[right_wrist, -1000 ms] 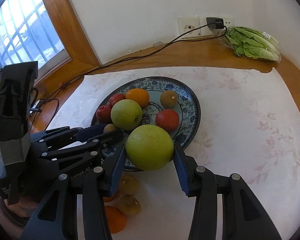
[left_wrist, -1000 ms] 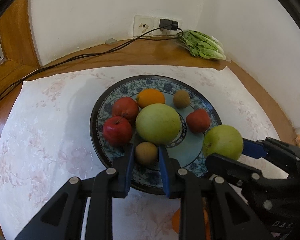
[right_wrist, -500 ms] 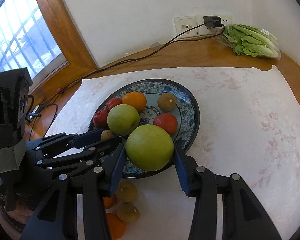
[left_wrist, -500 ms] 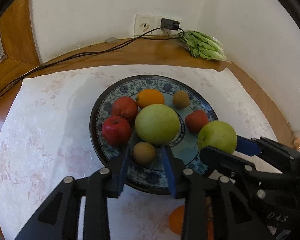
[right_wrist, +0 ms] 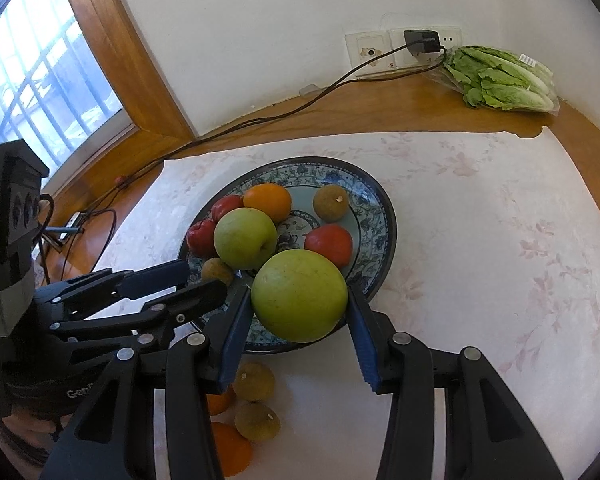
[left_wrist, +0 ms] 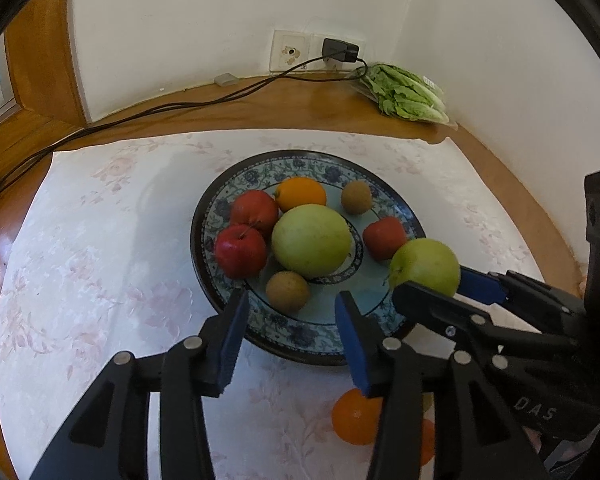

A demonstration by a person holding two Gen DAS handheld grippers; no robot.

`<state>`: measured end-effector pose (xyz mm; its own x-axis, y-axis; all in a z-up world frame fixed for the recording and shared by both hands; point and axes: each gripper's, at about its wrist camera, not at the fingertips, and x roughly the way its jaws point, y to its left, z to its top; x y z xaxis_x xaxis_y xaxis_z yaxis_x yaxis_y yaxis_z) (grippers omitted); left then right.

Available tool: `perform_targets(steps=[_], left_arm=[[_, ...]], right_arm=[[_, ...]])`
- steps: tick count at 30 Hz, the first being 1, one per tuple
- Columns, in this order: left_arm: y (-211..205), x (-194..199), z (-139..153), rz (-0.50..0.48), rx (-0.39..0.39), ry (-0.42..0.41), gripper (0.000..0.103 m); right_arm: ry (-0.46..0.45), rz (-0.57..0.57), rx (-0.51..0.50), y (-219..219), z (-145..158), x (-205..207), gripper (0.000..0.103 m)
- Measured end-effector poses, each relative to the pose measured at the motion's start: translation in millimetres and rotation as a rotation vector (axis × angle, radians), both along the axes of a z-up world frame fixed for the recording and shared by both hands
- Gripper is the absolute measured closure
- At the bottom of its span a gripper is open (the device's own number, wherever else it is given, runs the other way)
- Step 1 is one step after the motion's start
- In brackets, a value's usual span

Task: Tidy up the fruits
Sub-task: 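Open the left tool on the plate while the right tool releases the green apple there, then move both open tools back from the plate toward the remaining oranges and kiwis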

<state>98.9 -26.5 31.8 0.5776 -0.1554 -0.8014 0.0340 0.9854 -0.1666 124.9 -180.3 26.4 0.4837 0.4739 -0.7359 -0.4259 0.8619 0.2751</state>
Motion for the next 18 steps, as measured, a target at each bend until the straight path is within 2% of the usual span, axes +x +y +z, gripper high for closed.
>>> perform_targets(steps=[6,18], left_arm=[[0,-5,3,0.003,-0.020,-0.003,0.053],[-1,-21,12,-0.001,-0.033,-0.003,0.049]], right_arm=[[-0.041,0.000,0.007,-2,9,-5,0.054],[-0.046,0.005,0.019,-6,21,-21,0.054]])
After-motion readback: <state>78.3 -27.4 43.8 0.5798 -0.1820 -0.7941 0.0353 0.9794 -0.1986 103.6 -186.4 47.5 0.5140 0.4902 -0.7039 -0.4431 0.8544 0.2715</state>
